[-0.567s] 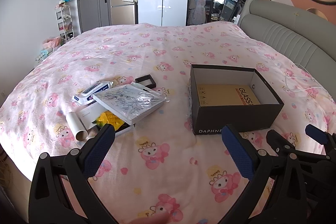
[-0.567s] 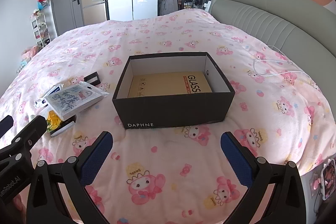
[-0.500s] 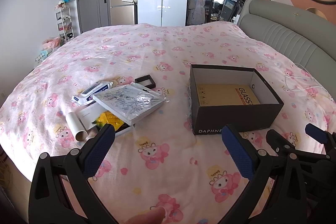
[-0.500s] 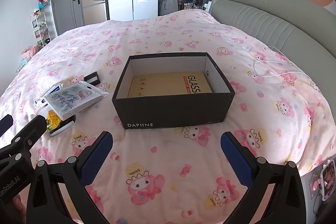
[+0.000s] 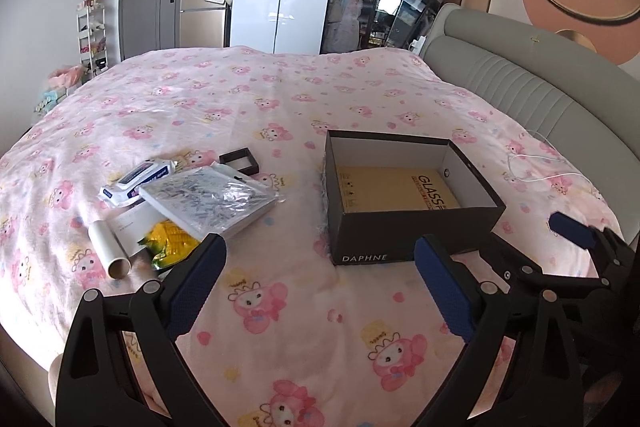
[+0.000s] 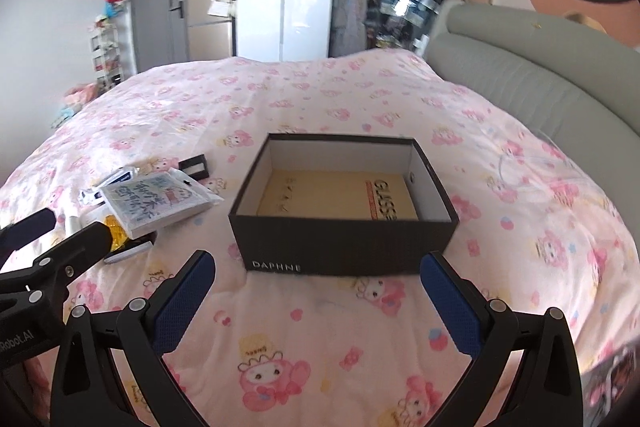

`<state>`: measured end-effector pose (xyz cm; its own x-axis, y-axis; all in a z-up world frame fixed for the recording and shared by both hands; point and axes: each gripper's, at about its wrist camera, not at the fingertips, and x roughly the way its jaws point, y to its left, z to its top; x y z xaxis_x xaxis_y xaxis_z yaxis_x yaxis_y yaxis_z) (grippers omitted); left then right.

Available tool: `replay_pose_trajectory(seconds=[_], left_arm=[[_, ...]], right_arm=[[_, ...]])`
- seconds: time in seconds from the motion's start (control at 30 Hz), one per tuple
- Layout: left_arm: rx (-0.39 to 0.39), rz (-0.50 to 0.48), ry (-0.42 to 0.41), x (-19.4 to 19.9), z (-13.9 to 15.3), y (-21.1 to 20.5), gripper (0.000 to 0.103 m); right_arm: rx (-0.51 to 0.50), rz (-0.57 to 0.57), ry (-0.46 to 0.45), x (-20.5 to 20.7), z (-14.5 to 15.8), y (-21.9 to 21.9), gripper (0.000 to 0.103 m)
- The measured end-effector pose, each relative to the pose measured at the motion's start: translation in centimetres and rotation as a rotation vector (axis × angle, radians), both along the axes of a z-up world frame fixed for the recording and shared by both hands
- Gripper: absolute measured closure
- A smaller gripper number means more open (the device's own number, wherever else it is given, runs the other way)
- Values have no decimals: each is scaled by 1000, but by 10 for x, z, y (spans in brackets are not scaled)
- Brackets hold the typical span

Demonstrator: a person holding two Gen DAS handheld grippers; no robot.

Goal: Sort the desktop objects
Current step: 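Move the right tool toward the clear bagged bead-art kit, then close the right gripper on the edge of the clear bagged bead-art kit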

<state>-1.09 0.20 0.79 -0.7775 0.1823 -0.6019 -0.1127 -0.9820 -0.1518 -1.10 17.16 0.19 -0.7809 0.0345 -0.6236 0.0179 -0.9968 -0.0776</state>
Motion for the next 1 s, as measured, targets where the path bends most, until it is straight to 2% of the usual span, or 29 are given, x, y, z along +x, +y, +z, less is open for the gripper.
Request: replay_pose_trajectory(seconds=[0.17,0.23,0.37,0.4,0.47,0.57,0.77,0.83,1.0], left_arm=[[14,10,-8,-7,-5,-5,14],[12,17,-22,-12,-10,-9,21],[0,30,-49,-20,-22,-18,25],[3,29,-55,-22,-25,-19,26],[9,34,-72,-25,-32,-24,26],[13,40,-92,-29,-40,-27,26],[-13,55,-125,-43,-54,-31,23],[-17,61,-134,-49,-58,-35,19],[-45,117,-161,-66,-76,-52,18]], right_arm=[[3,52,-1,-14,0,-4,0],[-14,71,-27,-19,-6,-7,2],[-52,113,-85,-31,-19,-14,4],[-61,123,-100,-33,-22,-16,6],[-80,144,-130,-39,-29,-20,22],[-63,155,-164,-46,-41,-27,36],[-51,151,-160,-56,-53,-38,36],[-40,156,-173,-63,-58,-44,36],[-59,176,-220,-82,-76,-59,36]])
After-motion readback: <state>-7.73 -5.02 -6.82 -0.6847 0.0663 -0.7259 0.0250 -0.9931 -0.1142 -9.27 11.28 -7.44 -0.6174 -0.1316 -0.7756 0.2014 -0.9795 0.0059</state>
